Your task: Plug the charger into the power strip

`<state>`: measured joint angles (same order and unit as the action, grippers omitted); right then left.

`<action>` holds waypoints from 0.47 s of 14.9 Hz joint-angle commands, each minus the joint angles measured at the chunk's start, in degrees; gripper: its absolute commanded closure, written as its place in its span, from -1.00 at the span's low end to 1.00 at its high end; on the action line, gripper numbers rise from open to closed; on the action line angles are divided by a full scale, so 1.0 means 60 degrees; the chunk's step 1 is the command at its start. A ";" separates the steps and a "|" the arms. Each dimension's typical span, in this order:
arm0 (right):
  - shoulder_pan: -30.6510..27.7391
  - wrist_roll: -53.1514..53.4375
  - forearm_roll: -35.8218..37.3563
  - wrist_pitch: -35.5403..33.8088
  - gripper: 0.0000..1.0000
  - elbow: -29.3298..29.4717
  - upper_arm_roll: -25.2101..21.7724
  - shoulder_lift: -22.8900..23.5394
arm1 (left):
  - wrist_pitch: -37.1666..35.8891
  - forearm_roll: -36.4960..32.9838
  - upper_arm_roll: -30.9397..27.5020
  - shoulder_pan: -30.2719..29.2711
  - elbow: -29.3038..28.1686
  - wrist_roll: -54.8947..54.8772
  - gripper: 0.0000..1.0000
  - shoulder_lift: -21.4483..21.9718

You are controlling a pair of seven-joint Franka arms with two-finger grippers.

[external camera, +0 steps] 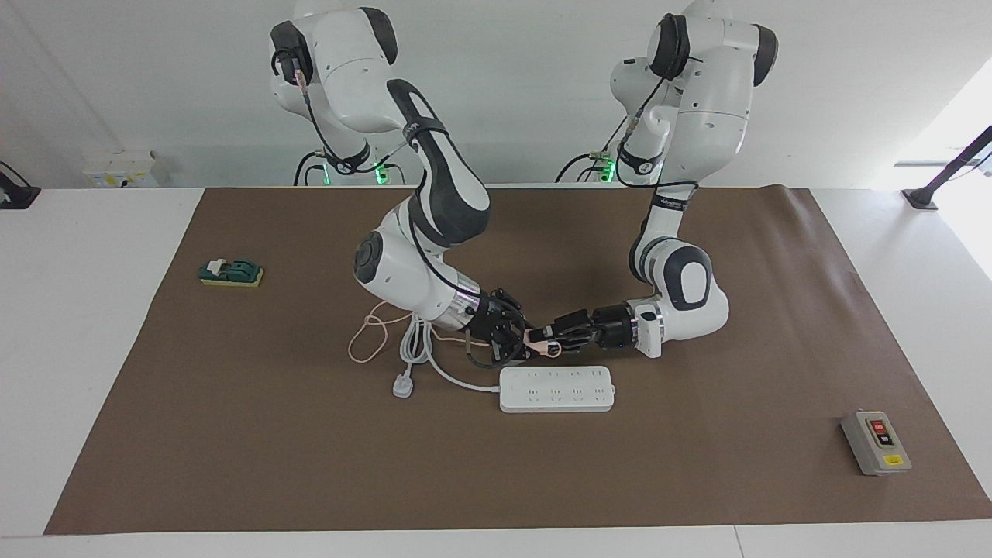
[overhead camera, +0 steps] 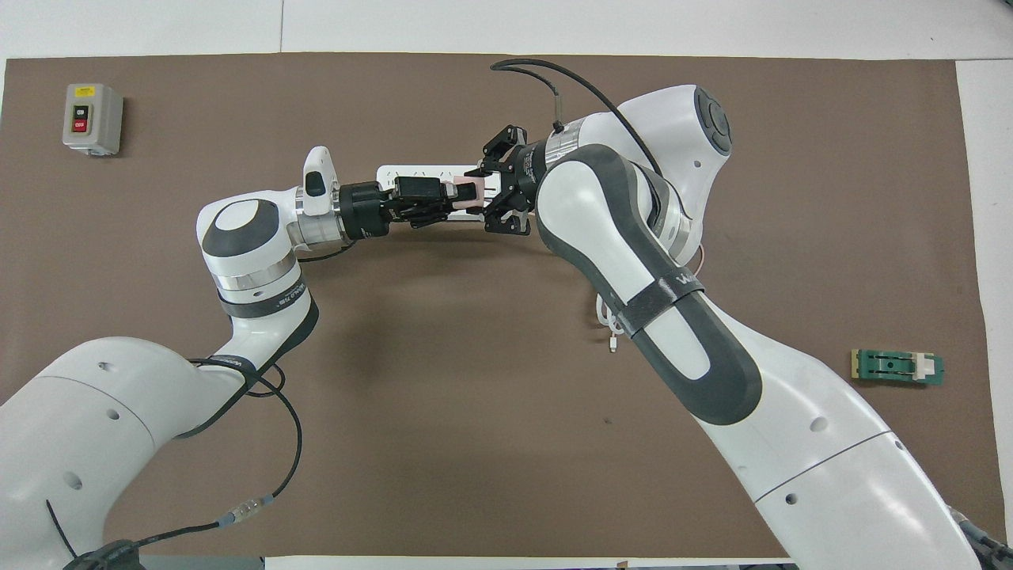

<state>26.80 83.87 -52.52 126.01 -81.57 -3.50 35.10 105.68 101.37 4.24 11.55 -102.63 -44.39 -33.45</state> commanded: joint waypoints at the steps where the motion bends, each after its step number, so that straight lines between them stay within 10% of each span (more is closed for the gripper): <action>1: -0.0043 0.0244 0.0212 -0.0199 -0.98 0.0251 -0.0002 0.0141 | -0.0064 0.0170 -0.0032 -0.0035 -0.0151 -0.0205 1.00 0.0052; 7: -0.0043 0.0245 0.0184 -0.0244 -1.00 0.0251 -0.0002 0.0141 | -0.0138 -0.0601 -0.0032 -0.0240 0.0316 0.0480 1.00 0.0155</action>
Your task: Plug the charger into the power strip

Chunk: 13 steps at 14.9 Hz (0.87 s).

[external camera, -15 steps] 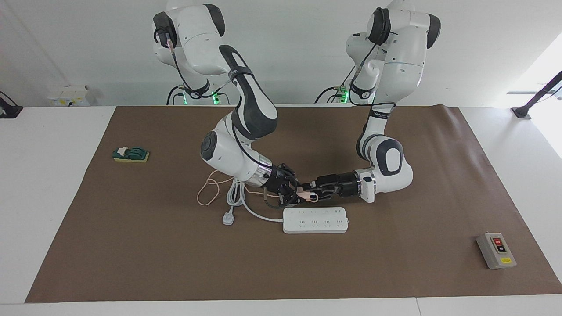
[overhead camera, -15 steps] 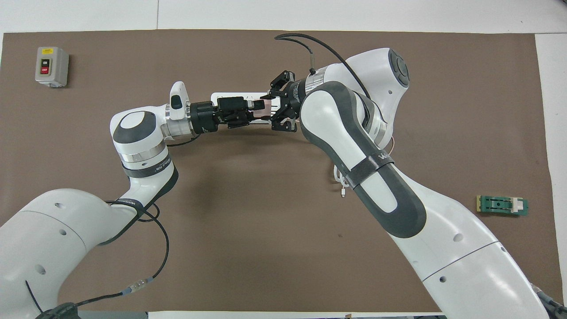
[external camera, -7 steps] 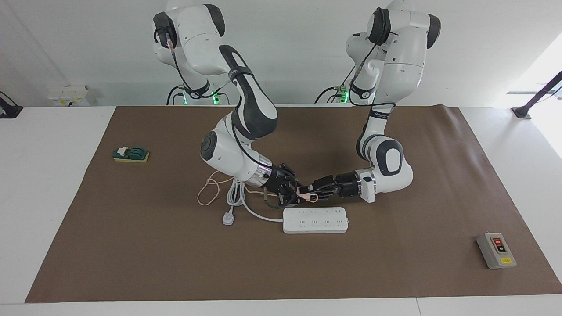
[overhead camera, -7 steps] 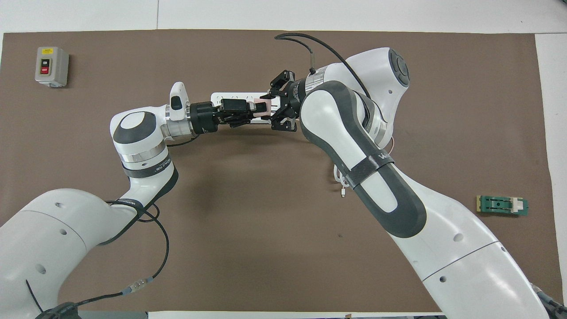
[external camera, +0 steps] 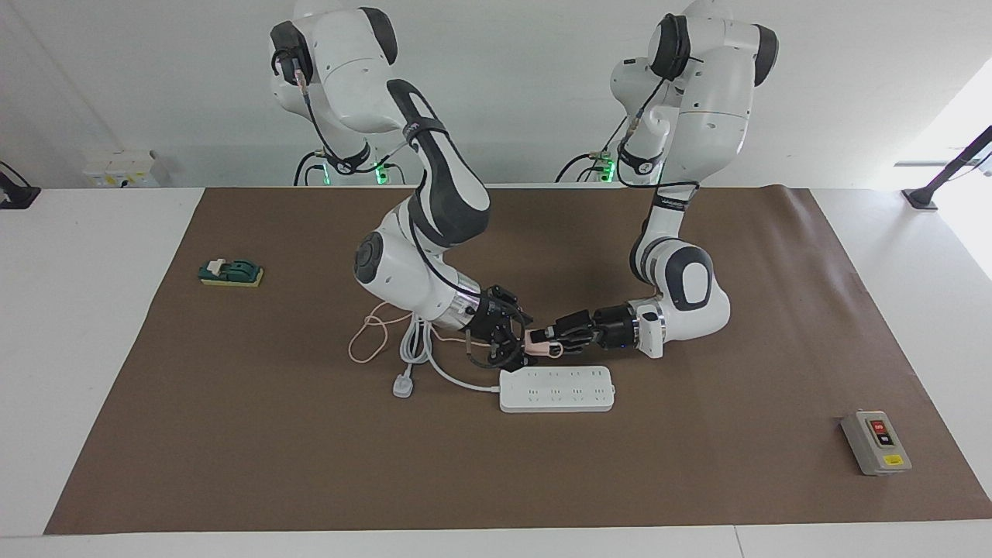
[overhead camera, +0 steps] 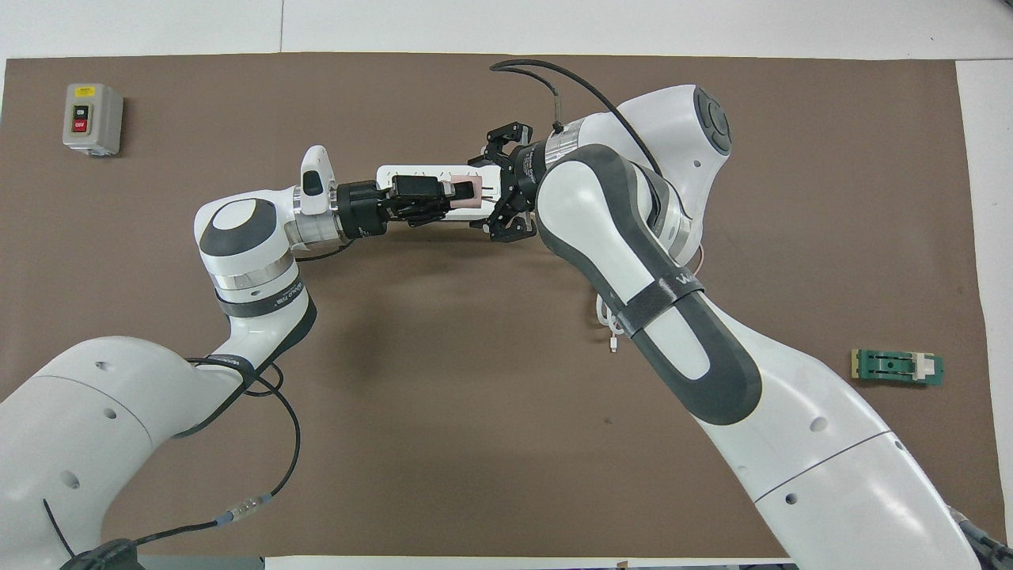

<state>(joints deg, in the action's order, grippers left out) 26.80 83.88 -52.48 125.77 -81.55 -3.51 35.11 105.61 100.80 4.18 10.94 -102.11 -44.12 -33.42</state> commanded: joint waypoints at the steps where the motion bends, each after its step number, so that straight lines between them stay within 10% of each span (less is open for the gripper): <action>1: -0.0043 0.0244 0.0177 -0.0205 -1.00 0.0247 -0.0001 0.0139 | -0.0126 -0.1062 -0.0022 -0.0356 0.0376 0.0889 1.00 0.0164; 13: -0.1287 0.0142 0.1156 -0.1757 -1.00 0.0526 -0.0147 -0.0270 | -0.1413 -0.7931 -0.0066 -0.1324 0.2864 0.7274 1.00 0.1232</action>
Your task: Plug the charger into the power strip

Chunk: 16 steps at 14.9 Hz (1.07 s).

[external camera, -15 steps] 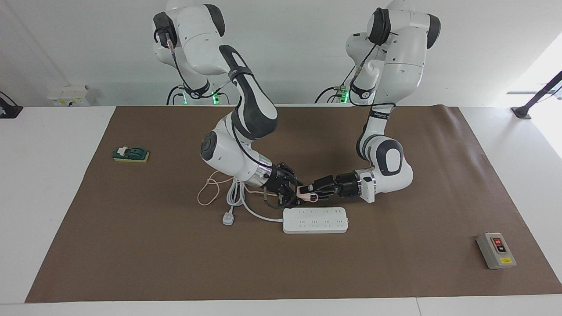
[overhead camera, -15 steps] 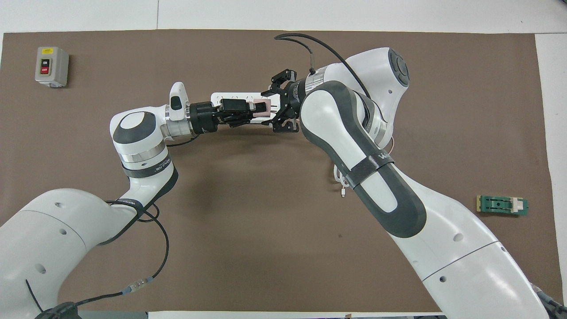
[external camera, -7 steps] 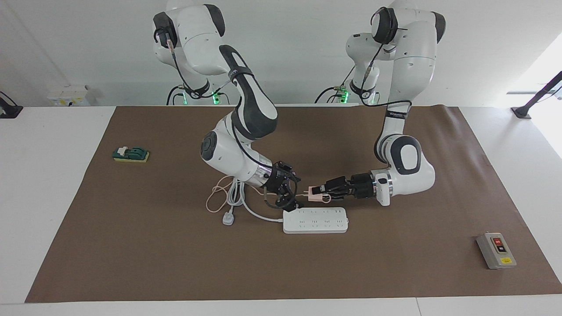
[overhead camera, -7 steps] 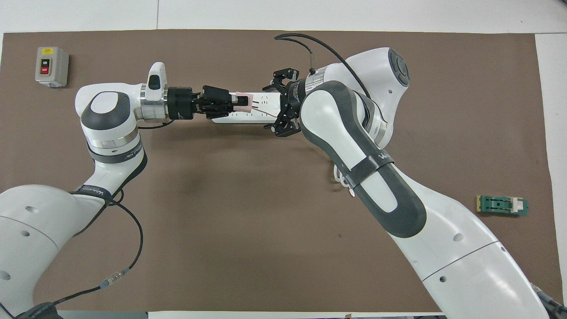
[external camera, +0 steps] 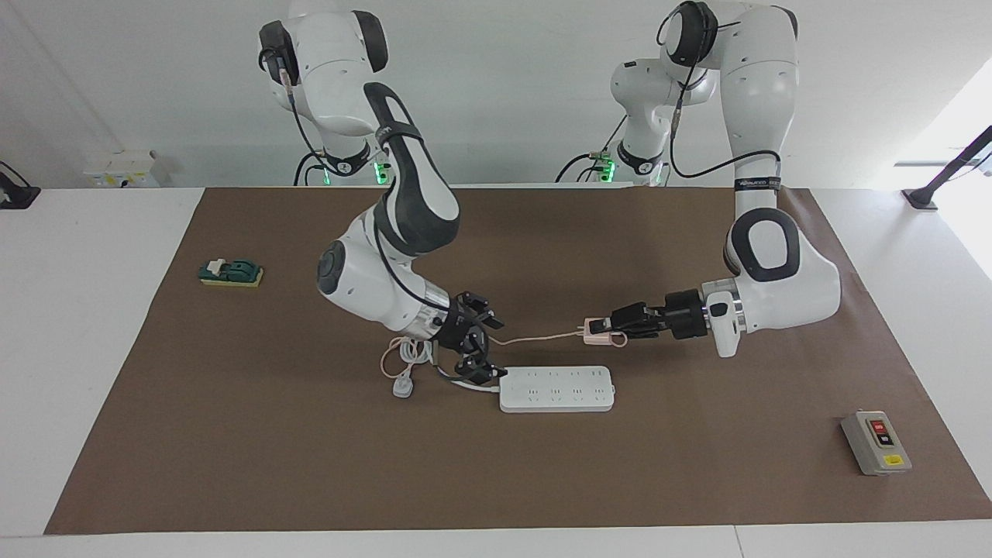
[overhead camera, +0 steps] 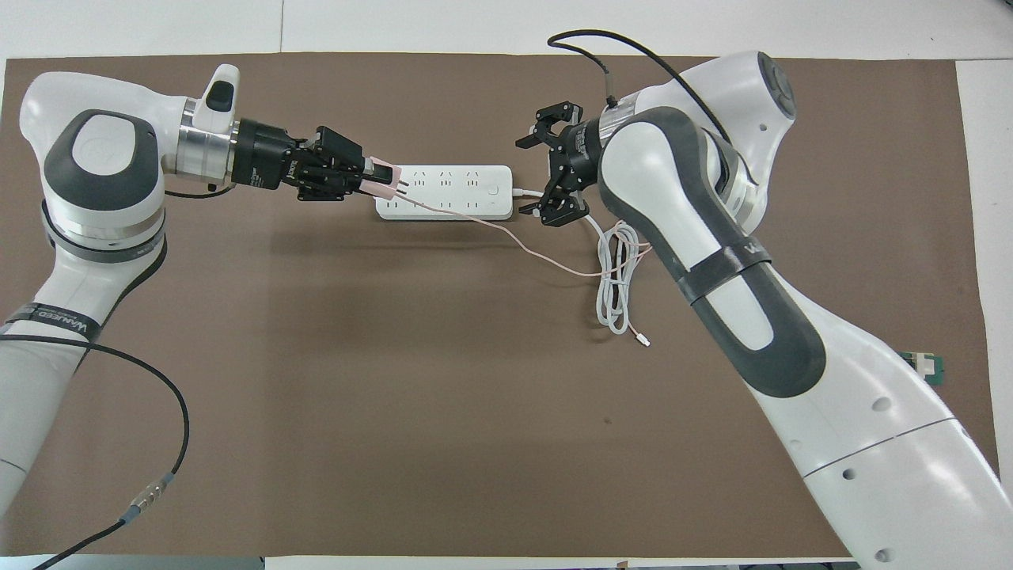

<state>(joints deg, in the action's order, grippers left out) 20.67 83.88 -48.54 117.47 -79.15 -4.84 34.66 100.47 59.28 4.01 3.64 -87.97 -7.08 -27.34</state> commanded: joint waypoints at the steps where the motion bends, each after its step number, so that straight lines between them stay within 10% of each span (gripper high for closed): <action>1: -0.0368 0.0098 0.0763 -0.0418 -1.00 0.0126 0.0075 -0.0312 | -0.0994 -0.1742 -0.0054 -0.0166 0.0918 0.1658 1.00 0.0236; 9: -0.0939 -0.0779 0.2551 -0.1150 -1.00 0.0009 0.0031 -0.1191 | -0.4189 -0.5760 -0.0054 -0.1060 0.2972 0.2382 1.00 0.0236; 16: -0.1599 -0.3093 0.3855 -0.2380 -1.00 -0.0064 -0.0028 -0.1791 | -0.4719 -0.8354 -0.0112 -0.1880 0.3353 -0.1499 1.00 0.0631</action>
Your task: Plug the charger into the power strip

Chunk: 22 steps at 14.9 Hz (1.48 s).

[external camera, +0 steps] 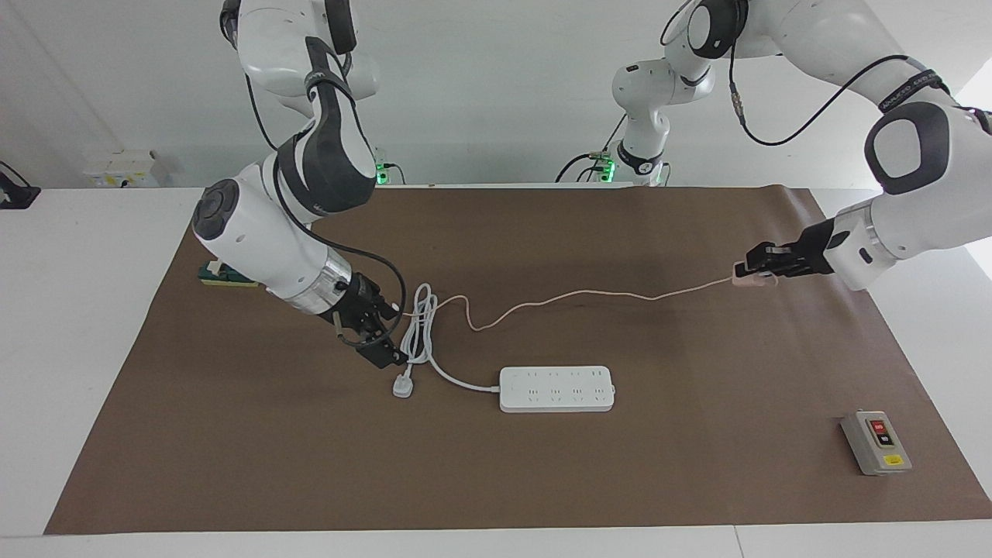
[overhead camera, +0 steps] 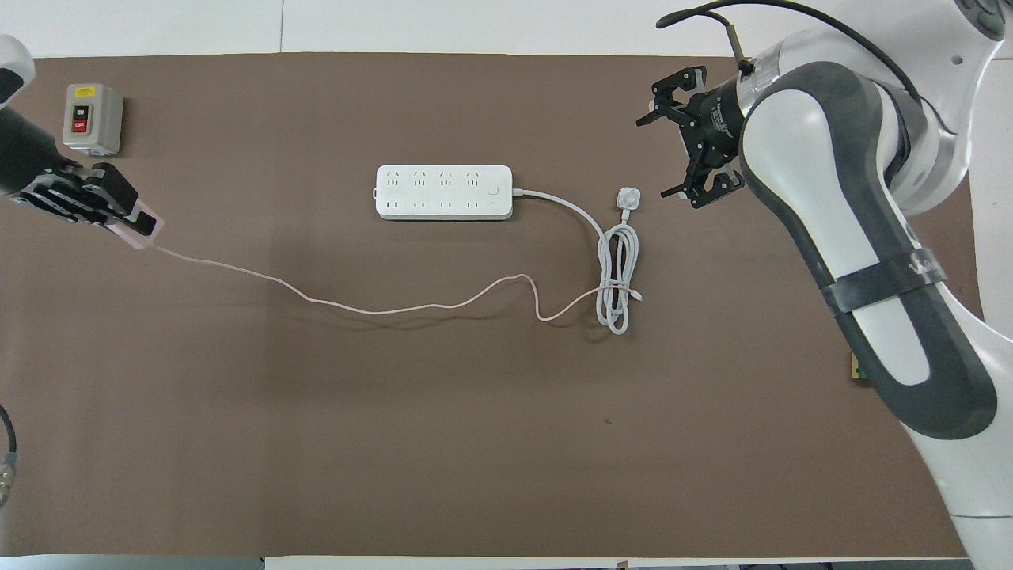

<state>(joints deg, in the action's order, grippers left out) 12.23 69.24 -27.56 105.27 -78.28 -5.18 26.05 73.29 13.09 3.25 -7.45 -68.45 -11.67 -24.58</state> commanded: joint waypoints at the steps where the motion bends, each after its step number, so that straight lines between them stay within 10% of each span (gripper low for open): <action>1: -0.0279 -0.1077 0.0592 -0.0507 -1.00 -0.0268 0.0029 -0.0474 | -0.0144 -0.0644 0.0001 -0.0222 0.0114 -0.0720 1.00 0.0171; 17: -0.0851 -0.7728 0.3887 -0.1621 -1.00 -0.0547 0.0014 -0.1339 | 0.0192 -0.1098 0.0103 0.0521 0.0070 0.3596 1.00 0.0728; 22: -0.1085 -0.9559 0.4549 -0.1637 -1.00 -0.0532 0.0014 -0.1588 | 0.1859 -0.1069 0.0133 0.1648 0.0012 0.9830 1.00 0.0349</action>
<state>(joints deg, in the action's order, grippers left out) 7.00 16.84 -1.64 95.56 -79.63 -5.46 18.72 80.03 7.95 4.56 -0.81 -67.98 35.29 -21.37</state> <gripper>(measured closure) 0.000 0.661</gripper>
